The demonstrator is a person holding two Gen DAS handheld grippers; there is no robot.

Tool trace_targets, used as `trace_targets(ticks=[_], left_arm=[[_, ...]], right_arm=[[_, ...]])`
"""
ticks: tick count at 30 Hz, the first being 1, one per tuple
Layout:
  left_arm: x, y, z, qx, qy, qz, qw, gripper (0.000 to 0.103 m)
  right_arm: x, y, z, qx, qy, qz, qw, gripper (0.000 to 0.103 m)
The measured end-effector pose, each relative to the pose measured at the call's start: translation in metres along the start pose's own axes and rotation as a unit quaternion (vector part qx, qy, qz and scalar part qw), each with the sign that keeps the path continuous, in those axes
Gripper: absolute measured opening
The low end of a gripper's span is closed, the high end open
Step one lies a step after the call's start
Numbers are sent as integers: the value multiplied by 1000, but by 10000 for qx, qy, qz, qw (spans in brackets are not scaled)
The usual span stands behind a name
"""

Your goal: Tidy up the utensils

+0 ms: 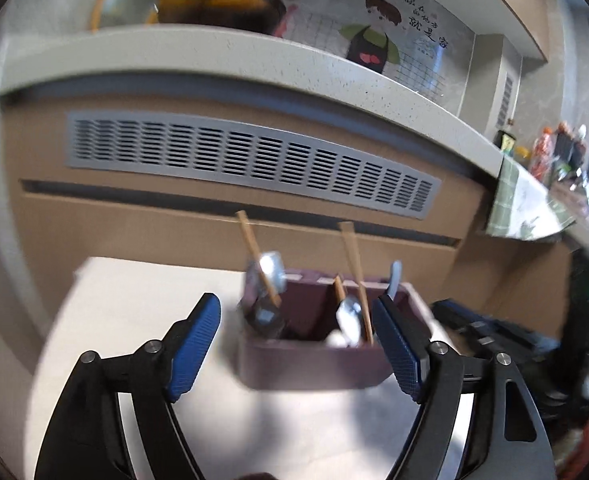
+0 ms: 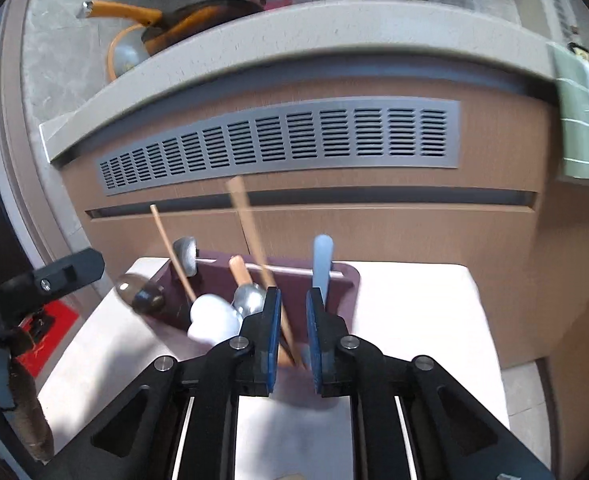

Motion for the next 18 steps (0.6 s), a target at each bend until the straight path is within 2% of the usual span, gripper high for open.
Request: trace_targets(ticks=[7,13,18], left_arm=[[12,-91,-44,333,584,679,9954,79],[19,-138,-68,195,527,840,9949,79],[27,-152,-82,45,675,888,9938,79]], right_arm=[[-27,-95,-26,385,-124,309,9987,31],[-47,-154,-54,432,-361,189,9982,31],[-47,-171,-80,292,-264,87,9992,31]])
Point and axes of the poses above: each gripper's, at about its wrist camera, not at the fingertips, and y roughly the way its jaws point, x to its right, z to its top, the point moved 6 cm from there along y, roughly the way its jaws point, and after that the axes turned 14 degrees about x, right-handed, at the moved point
